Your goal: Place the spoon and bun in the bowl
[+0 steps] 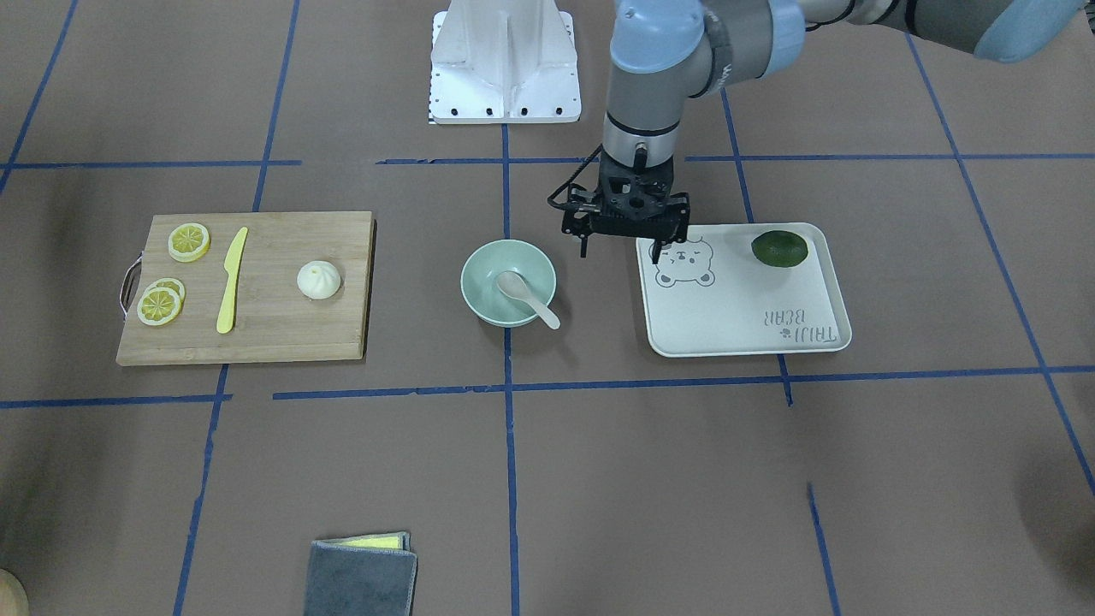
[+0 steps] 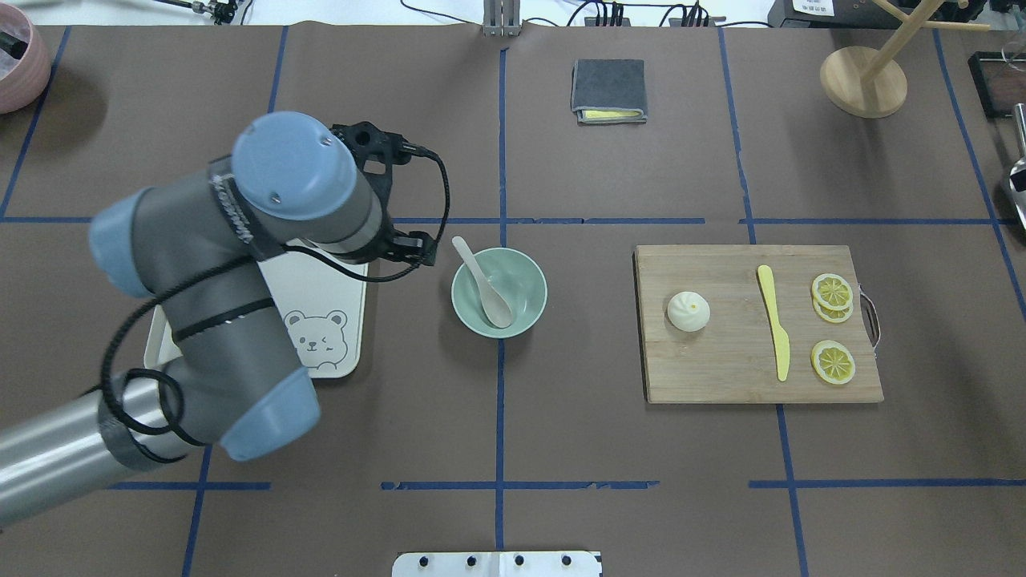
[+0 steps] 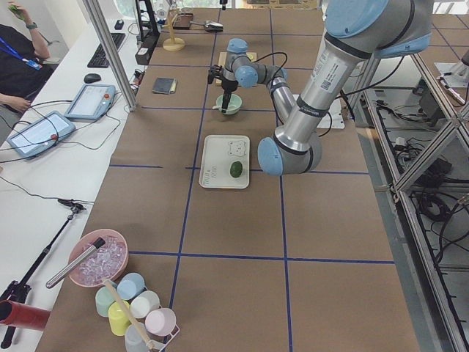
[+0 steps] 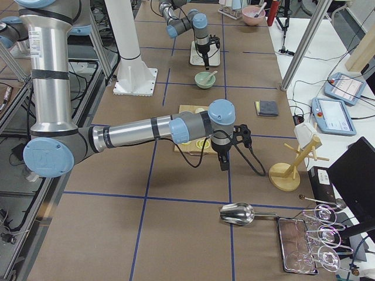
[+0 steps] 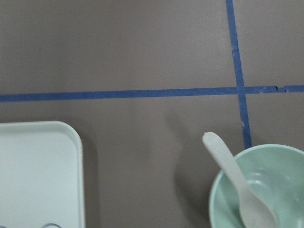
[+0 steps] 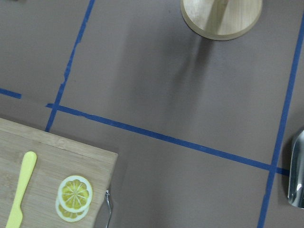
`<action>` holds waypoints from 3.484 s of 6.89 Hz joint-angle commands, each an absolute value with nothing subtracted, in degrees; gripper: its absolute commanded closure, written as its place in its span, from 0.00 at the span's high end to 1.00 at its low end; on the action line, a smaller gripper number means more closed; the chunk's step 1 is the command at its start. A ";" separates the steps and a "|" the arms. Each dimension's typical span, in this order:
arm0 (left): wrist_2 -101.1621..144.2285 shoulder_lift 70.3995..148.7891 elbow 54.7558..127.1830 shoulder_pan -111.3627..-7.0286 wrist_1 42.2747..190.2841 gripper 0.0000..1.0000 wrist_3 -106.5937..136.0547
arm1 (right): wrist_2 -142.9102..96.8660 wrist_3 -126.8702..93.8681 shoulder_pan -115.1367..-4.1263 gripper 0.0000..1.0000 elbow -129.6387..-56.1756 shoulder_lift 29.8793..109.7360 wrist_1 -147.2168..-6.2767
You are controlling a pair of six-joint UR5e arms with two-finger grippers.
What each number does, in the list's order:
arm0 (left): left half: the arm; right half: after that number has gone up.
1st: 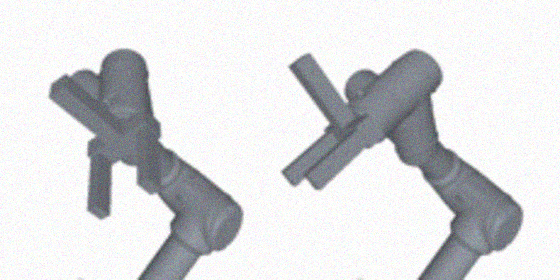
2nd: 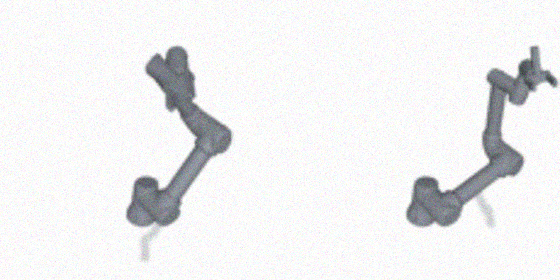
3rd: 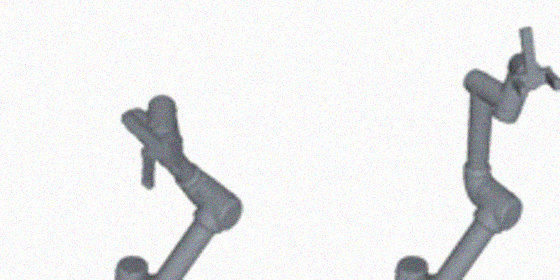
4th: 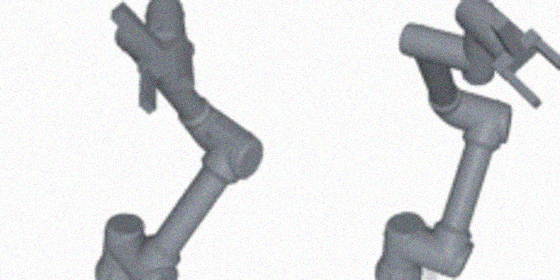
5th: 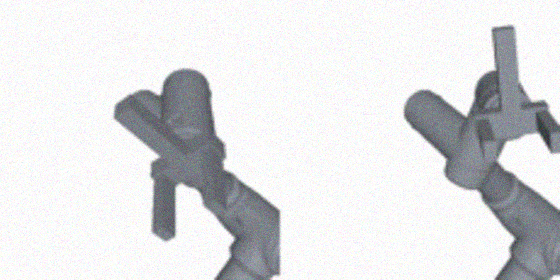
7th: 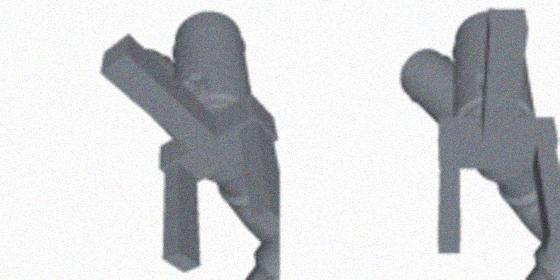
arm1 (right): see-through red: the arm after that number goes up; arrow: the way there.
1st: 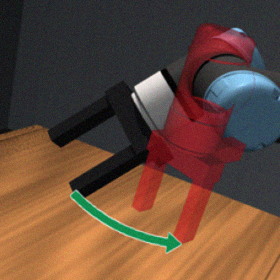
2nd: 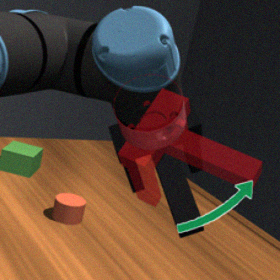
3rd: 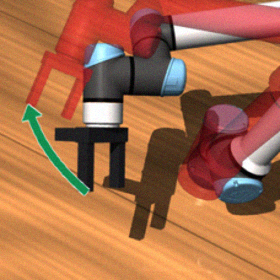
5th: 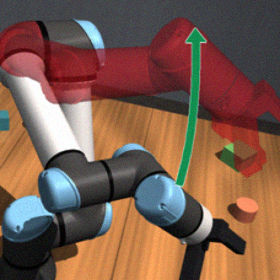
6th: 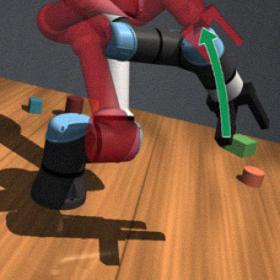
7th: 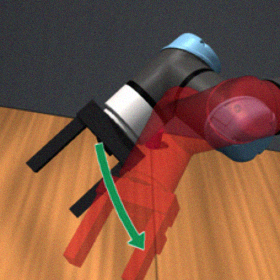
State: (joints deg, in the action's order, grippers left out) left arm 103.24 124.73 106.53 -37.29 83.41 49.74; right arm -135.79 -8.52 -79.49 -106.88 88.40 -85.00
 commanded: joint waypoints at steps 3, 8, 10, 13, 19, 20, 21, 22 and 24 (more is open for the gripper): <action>120.96 112.95 104.12 -67.50 81.39 1.00 7.43 | -132.12 -28.50 -66.66 1.00 -114.07 84.05 -85.25; 131.66 96.62 96.16 -88.04 82.78 1.00 -8.49 | -115.36 -50.85 -45.66 1.00 -115.05 75.68 -85.34; 131.40 92.92 95.18 -90.26 82.53 1.00 -8.26 | -103.67 -53.78 -35.11 1.00 -114.44 74.10 -85.08; 131.75 88.61 94.73 -90.35 85.07 1.00 -9.58 | -100.55 -57.13 -30.42 1.00 -112.85 73.65 -84.99; 131.66 87.98 95.89 -90.44 85.08 1.00 -9.67 | -92.91 -56.07 -30.24 0.96 -104.26 70.85 -84.99; 131.66 87.98 95.98 -90.44 85.08 1.00 -9.67 | -93.07 -55.99 -30.23 0.84 -103.89 70.67 -84.99; 131.66 87.98 96.06 -90.35 85.08 1.00 -9.58 | -93.16 -55.90 -30.32 0.68 -103.97 70.23 -85.08; 131.66 88.07 96.06 -90.44 85.17 1.00 -9.58 | -93.43 -56.16 -30.32 0.55 -104.24 70.05 -85.08; 131.66 88.07 96.59 -90.44 85.08 1.00 -9.49 | -93.60 -56.42 -30.23 0.42 -104.50 70.14 -85.08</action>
